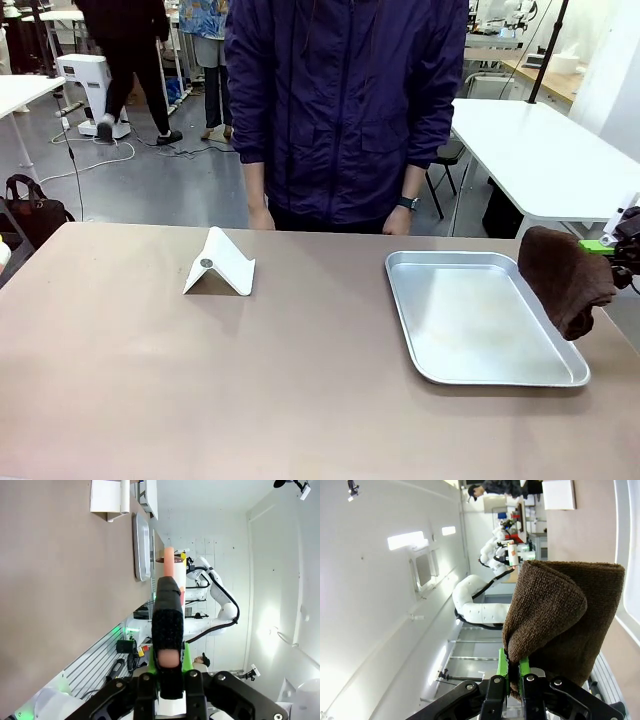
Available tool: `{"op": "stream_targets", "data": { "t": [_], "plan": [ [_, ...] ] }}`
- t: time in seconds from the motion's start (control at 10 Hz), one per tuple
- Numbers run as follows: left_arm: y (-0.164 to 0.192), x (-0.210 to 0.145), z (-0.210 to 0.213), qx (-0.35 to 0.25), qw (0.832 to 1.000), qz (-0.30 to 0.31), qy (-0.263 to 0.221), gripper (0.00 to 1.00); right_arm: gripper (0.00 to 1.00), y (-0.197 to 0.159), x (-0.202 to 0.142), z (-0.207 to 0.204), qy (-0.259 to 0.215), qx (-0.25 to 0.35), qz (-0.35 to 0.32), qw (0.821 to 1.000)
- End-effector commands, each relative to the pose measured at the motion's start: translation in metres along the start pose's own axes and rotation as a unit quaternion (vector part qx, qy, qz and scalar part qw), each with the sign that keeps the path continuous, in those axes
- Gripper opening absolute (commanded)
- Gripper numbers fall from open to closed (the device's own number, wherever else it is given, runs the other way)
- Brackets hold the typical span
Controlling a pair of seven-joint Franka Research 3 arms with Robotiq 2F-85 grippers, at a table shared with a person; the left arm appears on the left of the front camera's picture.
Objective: Clean the surface of the table.
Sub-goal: Clean the area not pointed to by the person, then return the Lint Roller and towel to their original positions.
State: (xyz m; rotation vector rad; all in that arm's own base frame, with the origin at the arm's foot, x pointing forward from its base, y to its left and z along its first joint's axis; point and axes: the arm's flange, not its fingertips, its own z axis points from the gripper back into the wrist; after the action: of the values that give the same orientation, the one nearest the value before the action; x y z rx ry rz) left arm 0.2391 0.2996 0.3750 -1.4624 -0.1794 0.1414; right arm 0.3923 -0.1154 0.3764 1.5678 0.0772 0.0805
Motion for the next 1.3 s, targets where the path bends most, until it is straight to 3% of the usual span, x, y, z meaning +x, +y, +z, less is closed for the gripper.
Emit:
{"op": "stream_targets", "data": {
  "t": [0.0, 1.1, 1.2],
  "plan": [
    [-0.007, -0.002, 0.000, 0.001, 1.000, 0.002, -0.001, 0.20, 0.09, 0.004, 0.004, -0.004, -0.009, 0.004, 0.004, 1.000],
    [-0.003, 0.000, 0.000, 0.001, 1.000, -0.004, 0.000, 0.20, 0.09, 0.000, 0.000, 0.000, 0.000, 0.000, 0.000, 1.000],
    [-0.020, 0.008, -0.009, -0.009, 1.000, -0.028, 0.004, 0.20, 0.09, 0.006, 0.008, -0.007, -0.004, -0.002, 0.005, 1.000]
  ]
}}
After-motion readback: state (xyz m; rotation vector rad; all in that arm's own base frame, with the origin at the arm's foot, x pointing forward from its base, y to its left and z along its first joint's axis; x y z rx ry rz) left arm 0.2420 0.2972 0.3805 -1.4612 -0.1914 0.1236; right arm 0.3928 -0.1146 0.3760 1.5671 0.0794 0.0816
